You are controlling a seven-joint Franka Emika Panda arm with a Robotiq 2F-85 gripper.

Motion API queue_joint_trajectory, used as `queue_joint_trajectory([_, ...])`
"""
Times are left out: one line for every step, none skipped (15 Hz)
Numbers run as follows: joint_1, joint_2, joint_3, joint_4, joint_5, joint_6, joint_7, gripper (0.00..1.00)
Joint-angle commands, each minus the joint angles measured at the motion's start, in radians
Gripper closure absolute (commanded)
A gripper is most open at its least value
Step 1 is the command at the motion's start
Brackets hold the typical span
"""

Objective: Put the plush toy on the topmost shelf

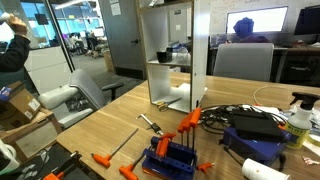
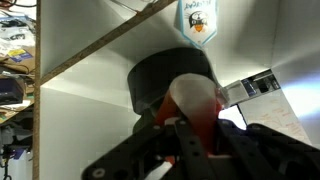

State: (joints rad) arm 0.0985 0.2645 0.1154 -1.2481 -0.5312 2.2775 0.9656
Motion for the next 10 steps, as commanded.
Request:
queue_joint_trajectory([0.034,0.143,-0.068,0.219,0.070,-0.047,-0.100,0.88])
queue_joint_trajectory([0.037,0.165,-0.082,0.251,0.088,-0.056,-0.118,0.88])
queue_joint_trajectory([0.038,0.185,-0.096,0.283,0.105,-0.067,-0.136,0.88])
queue_joint_trajectory([0.040,0.204,-0.110,0.316,0.119,-0.076,-0.151,0.88])
queue_joint_trajectory([0.006,0.216,-0.073,0.338,0.103,-0.089,-0.152,0.88])
queue_joint_trajectory([0.006,0.229,-0.078,0.362,0.103,-0.100,-0.160,0.88])
queue_joint_trajectory([0.004,0.239,-0.078,0.384,0.101,-0.114,-0.166,0.88])
queue_joint_trajectory([0.002,0.249,-0.078,0.405,0.099,-0.124,-0.169,0.88])
queue_joint_trajectory([0.000,0.259,-0.077,0.425,0.100,-0.135,-0.174,0.88])
queue_joint_trajectory([0.001,0.270,-0.076,0.443,0.098,-0.147,-0.177,0.88])
